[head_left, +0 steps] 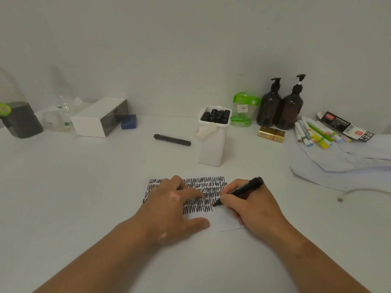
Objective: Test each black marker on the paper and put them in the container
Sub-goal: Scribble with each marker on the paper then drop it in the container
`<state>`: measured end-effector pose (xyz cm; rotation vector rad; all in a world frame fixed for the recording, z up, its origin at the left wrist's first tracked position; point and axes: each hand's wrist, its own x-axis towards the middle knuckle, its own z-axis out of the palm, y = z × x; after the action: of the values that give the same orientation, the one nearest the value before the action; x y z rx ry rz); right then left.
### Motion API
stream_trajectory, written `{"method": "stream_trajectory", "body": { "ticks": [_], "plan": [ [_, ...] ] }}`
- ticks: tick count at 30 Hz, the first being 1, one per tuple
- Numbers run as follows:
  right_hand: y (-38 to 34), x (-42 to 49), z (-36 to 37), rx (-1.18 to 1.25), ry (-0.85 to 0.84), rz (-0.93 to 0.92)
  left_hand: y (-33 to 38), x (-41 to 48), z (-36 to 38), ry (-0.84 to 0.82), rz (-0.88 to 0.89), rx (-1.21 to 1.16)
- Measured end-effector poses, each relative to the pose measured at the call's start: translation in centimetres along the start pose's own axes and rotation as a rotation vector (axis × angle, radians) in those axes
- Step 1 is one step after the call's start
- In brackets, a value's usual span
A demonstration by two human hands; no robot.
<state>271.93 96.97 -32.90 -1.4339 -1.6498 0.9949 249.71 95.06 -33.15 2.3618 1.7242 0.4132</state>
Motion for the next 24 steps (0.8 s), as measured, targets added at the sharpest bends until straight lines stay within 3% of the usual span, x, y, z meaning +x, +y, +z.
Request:
{"method": "stream_trajectory", "body": {
  "ticks": [24],
  "plan": [
    [-0.01,0.32,-0.27,-0.111,0.073,-0.006,0.29,-0.05,-0.37,-0.032,-0.024,-0.01]
  ]
}}
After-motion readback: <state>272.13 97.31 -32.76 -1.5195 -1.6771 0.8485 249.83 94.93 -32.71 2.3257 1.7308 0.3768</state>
